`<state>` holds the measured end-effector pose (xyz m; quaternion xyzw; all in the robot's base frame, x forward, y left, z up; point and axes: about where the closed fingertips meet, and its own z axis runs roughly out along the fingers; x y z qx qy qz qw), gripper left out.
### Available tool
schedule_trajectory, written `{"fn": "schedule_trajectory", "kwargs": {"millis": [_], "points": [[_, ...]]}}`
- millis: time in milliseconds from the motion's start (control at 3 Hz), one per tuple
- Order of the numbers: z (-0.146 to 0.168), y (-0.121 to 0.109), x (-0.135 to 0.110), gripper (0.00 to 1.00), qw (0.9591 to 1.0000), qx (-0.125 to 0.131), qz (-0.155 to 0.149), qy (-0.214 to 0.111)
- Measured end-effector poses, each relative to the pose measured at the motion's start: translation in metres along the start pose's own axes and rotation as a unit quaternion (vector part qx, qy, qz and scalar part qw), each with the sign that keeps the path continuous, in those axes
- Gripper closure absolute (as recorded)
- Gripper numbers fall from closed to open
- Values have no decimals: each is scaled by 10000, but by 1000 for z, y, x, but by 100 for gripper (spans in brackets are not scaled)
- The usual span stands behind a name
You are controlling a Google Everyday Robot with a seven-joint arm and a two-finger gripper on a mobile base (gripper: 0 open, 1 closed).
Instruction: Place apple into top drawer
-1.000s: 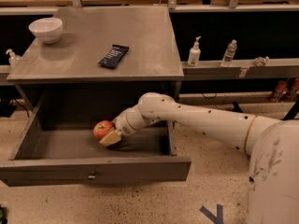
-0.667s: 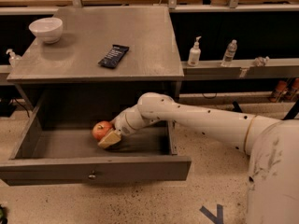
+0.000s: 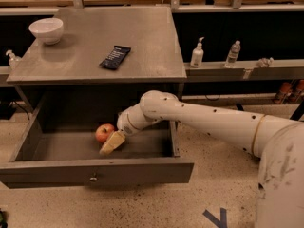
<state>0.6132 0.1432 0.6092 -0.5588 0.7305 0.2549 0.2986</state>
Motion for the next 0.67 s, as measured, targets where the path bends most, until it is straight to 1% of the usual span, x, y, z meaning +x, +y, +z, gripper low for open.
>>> {"fn": "schedule_trajectory", "kwargs": {"millis": [333,667], "points": [[-35,10,-20,0,9997,170,-170,14],[-35,10,-20,0,9997,169,-170,14]]}}
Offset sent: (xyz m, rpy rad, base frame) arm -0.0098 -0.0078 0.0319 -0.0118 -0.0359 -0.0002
